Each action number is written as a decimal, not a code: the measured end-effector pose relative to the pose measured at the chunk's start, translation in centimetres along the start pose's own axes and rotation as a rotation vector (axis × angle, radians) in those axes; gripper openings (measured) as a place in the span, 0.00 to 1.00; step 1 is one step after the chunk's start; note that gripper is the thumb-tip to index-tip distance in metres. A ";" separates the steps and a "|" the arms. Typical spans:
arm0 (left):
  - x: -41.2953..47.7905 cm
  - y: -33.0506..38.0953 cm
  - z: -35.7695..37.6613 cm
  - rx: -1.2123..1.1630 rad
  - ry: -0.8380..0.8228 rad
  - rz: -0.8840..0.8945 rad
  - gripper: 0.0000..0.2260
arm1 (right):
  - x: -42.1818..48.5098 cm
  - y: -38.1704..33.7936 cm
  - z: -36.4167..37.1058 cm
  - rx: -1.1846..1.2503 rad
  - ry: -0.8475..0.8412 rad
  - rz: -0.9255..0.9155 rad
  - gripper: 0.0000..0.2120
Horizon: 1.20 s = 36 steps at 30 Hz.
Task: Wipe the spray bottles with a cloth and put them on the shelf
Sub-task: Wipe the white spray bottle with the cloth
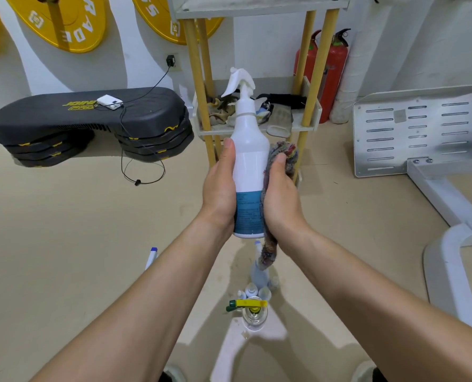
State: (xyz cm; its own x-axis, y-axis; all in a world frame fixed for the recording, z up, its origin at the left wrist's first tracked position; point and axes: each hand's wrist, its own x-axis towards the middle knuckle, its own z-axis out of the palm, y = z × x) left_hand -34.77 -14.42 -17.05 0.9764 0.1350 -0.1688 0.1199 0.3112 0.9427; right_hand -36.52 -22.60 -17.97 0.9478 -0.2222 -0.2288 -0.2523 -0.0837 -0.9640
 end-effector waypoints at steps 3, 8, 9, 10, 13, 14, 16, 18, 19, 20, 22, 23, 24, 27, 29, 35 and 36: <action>0.6 -0.8 -0.4 -0.019 0.089 0.029 0.22 | -1.4 0.9 0.4 -0.212 0.050 -0.200 0.24; 0.4 -1.6 -0.4 0.198 0.175 0.147 0.25 | -1.5 1.7 0.6 -0.341 0.110 -0.380 0.25; 0.4 -1.6 -0.4 0.237 0.186 0.133 0.25 | -1.4 1.9 0.8 -0.353 0.113 -0.378 0.25; 0.3 -1.6 -0.3 0.270 0.190 0.108 0.25 | -1.3 1.7 0.9 -0.348 0.115 -0.371 0.27; 0.0 -2.0 -0.1 0.295 0.150 0.078 0.25 | -0.9 0.8 0.9 -0.201 0.078 -0.273 0.30; -0.1 -2.2 -0.1 0.304 0.109 0.082 0.28 | -0.4 0.7 0.9 -0.121 0.073 -0.210 0.29; -0.1 -2.4 -0.1 0.327 0.038 0.083 0.31 | 0.1 0.3 0.6 0.025 0.046 -0.043 0.34; -0.1 -2.6 -0.4 0.332 0.003 0.080 0.28 | 0.9 0.9 0.5 0.163 0.032 0.102 0.41; 0.1 -2.7 -0.6 0.321 -0.013 0.075 0.25 | 1.2 1.2 0.4 0.209 0.035 0.141 0.39; 0.2 -2.7 -0.7 0.299 -0.021 0.063 0.23 | 1.0 1.2 0.4 0.240 0.035 0.167 0.35; 0.5 -2.3 -0.9 0.219 -0.009 0.025 0.22 | 0.4 1.6 0.7 0.187 0.006 0.178 0.35; 0.7 -2.1 -1.0 0.189 0.004 0.009 0.23 | -0.2 1.9 1.0 0.090 -0.011 0.133 0.36; 0.8 -1.9 -1.1 0.166 0.012 -0.004 0.23 | -0.9 2.0 1.3 -0.019 -0.011 0.060 0.35; 0.5 -1.6 -1.2 0.060 -0.053 -0.020 0.23 | -2.1 2.2 1.4 -0.200 0.053 -0.158 0.26; 0.2 -1.9 -1.1 0.047 -0.123 0.016 0.28 | -2.0 1.6 0.9 -0.186 0.072 -0.208 0.25; 0.0 -2.8 -1.3 0.071 -0.315 0.016 0.32 | -0.1 0.2 -0.4 0.077 0.034 -0.104 0.19; -0.1 -3.0 -1.4 0.094 -0.343 0.004 0.30 | 0.4 0.1 -0.6 0.156 0.035 -0.088 0.20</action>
State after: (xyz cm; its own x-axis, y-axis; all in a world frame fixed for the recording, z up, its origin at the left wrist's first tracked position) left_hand -35.43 -14.03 -20.27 0.9784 -0.1929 -0.0740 0.1167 0.2209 0.9683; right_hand -36.27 -23.29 -18.09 0.9569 -0.2543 -0.1402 -0.1327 0.0465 -0.9901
